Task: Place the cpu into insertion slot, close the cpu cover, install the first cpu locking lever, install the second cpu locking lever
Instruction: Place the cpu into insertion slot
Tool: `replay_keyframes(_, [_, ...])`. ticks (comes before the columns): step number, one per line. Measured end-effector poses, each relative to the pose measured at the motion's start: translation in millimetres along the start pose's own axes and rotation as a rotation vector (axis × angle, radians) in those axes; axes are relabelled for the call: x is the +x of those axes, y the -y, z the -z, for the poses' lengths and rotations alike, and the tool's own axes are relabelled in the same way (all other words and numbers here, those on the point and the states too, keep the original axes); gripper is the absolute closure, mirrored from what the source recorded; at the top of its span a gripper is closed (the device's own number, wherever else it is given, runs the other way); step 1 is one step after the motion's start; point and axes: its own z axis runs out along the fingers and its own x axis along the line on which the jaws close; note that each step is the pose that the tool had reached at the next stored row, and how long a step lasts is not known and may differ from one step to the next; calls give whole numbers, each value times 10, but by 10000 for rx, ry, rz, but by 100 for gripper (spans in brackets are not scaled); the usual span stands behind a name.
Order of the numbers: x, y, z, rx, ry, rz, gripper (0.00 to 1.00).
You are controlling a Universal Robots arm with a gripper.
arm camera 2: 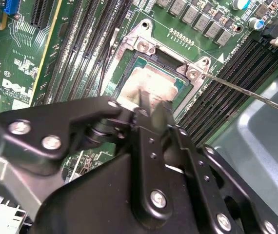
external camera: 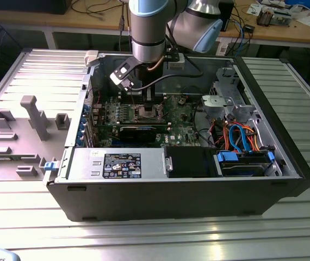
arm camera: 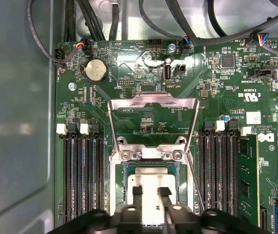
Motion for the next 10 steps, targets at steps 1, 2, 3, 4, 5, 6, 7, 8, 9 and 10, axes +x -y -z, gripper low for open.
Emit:
replay_keyframes(1, [0,0,0,0,0,0,77])
replay_keyframes(2, [0,0,1,1,0,0,83])
replay_keyframes(3, [0,0,1,1,0,0,89])
replay_keyframes(4, [0,0,1,0,1,0,89])
replay_keyframes(5, [0,0,1,1,0,0,89])
replay_keyframes(6, [0,0,1,0,0,0,89])
replay_keyframes(7, [0,0,1,0,0,0,89])
replay_keyframes(8, [0,0,1,1,0,0,89])
replay_keyframes(9, [0,0,2,0,0,0,89])
replay_keyframes(10, [0,0,2,1,0,0,89])
